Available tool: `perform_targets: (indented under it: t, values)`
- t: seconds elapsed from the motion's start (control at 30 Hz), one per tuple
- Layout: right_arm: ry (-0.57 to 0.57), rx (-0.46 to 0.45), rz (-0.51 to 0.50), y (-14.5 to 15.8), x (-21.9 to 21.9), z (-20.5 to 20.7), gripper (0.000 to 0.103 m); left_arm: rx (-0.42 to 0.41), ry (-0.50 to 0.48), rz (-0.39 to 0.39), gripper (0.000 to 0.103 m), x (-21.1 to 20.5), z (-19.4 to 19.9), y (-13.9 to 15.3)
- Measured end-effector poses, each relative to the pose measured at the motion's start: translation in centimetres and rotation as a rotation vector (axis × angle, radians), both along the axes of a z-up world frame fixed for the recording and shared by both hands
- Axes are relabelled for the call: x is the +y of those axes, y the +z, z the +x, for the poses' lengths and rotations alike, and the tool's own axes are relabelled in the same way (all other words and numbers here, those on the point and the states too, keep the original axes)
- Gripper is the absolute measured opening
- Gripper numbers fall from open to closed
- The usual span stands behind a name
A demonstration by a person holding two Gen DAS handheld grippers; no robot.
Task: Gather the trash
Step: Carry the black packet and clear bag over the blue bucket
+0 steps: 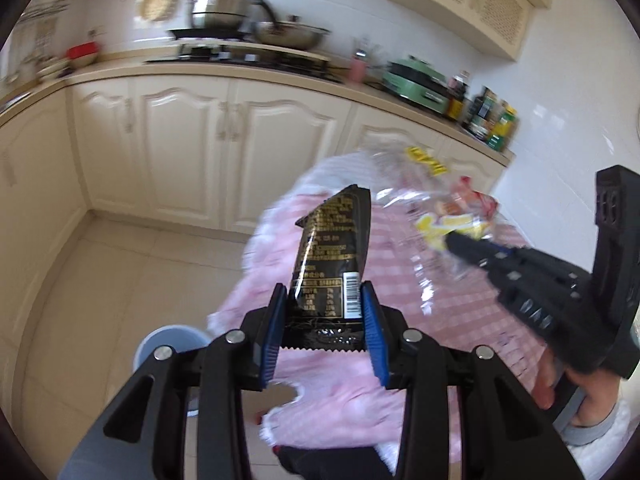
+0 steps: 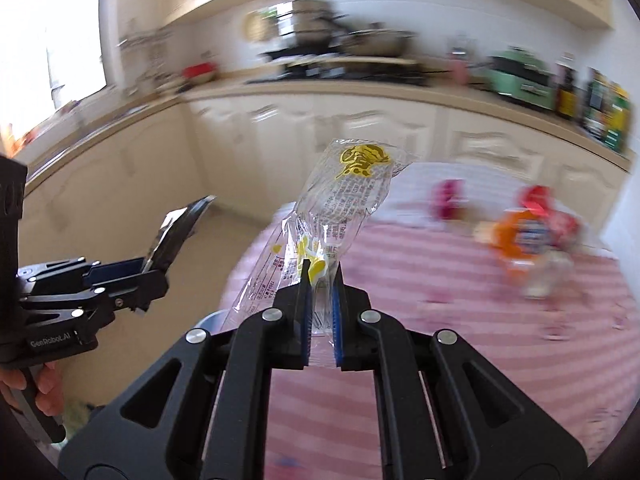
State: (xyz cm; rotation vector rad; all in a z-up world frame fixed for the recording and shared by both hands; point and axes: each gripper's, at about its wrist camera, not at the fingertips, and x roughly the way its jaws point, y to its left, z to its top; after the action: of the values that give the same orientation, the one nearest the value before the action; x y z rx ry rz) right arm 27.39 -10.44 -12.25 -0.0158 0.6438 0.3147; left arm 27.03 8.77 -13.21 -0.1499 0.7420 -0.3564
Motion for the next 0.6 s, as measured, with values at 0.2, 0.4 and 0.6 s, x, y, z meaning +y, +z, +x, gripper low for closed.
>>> perform_targets:
  t: [0.2, 0.4, 0.6]
  values:
    - [0.169, 0.084, -0.036, -4.6, 11.2, 1.2, 0.009, 0.06, 0.146, -0.004, 0.036, 8.1, -0.7, -3.4]
    - [0.242, 0.227, -0.077, -12.7, 18.7, 4.6, 0.009, 0.191, 0.262, -0.011, 0.036, 14.0, 1.1, -10.5]
    - [0.258, 0.441, -0.092, -23.0, 22.4, 9.4, 0.009, 0.34, 0.316, -0.019, 0.036, 17.4, 5.0, -19.1]
